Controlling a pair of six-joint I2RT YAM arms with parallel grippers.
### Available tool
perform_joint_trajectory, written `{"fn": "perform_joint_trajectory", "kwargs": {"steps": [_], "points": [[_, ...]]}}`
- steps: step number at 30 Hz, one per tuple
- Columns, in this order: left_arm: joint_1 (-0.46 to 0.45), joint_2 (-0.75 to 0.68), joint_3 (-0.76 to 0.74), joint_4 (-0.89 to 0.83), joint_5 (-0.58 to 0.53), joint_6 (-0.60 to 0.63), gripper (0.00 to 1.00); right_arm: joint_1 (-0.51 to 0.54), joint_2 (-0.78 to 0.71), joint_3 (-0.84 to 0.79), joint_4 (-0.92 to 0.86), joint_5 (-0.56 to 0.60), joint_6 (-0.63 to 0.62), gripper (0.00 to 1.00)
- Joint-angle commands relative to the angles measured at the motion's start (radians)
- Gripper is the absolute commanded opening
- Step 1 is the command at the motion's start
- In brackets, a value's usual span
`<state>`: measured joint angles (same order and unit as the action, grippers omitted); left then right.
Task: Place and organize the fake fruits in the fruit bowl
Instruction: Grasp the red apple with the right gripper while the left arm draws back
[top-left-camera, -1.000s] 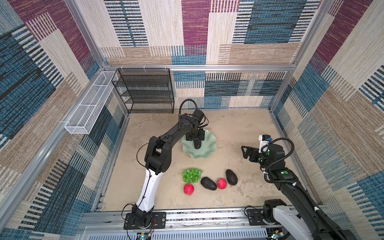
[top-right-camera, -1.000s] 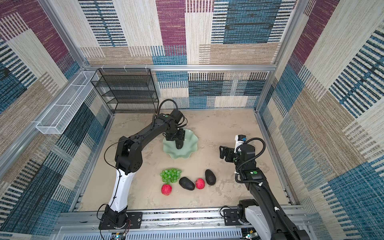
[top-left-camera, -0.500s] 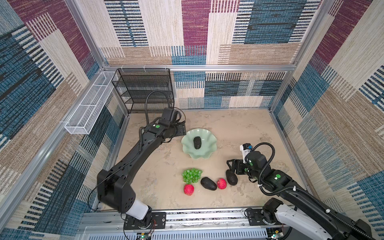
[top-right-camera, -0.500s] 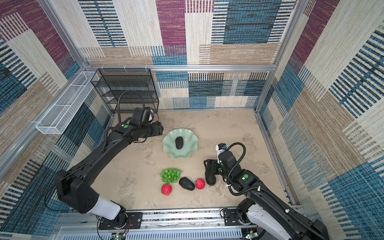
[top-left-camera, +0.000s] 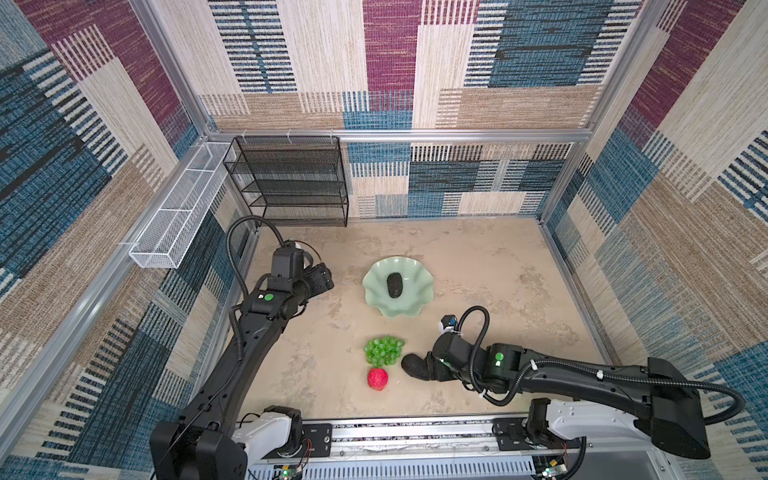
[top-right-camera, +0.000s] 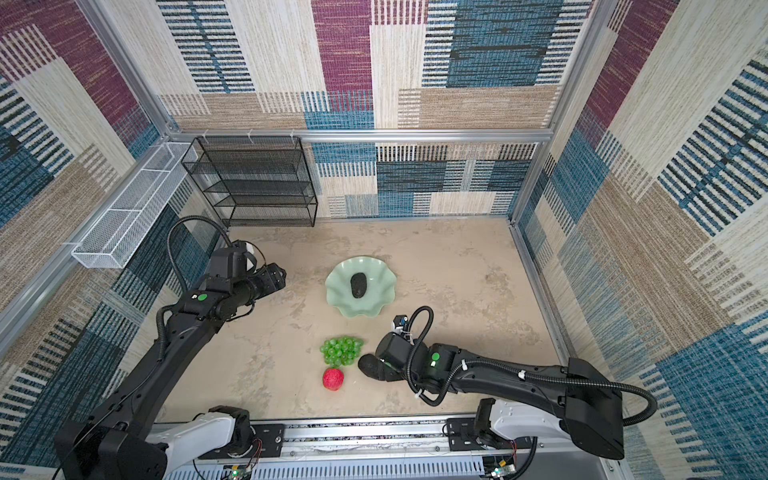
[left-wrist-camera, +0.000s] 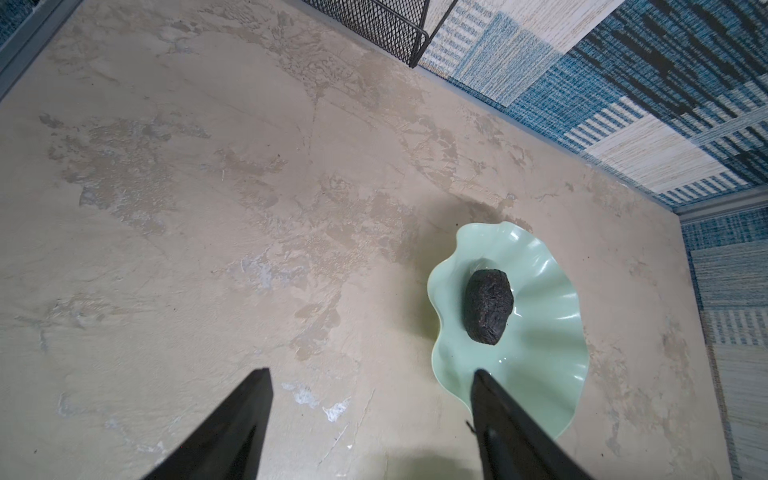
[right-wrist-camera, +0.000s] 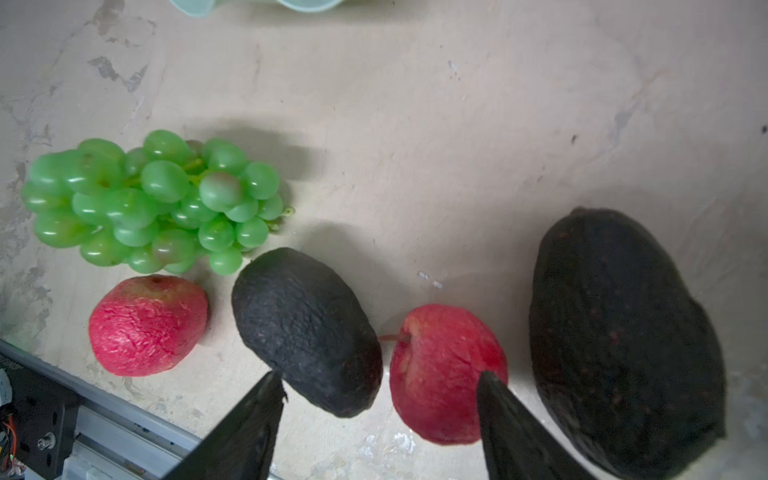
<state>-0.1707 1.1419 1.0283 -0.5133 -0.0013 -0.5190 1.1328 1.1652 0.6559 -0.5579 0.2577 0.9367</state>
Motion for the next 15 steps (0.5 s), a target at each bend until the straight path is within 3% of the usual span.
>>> {"fn": "perform_joint_trajectory", "kwargs": {"steps": [1,8,15], "points": [[0.021,-0.013,-0.004,0.008,0.060,0.039,0.78,0.007,-0.011,-0.032,0.013,0.034,0.124,0.74],[0.056,-0.005,-0.005,0.011,0.115,0.066,0.78,0.008,0.040,-0.061,0.058,0.050,0.170,0.69],[0.061,-0.007,-0.013,0.012,0.114,0.080,0.79,0.007,0.102,-0.056,0.096,0.079,0.186,0.59]]}}
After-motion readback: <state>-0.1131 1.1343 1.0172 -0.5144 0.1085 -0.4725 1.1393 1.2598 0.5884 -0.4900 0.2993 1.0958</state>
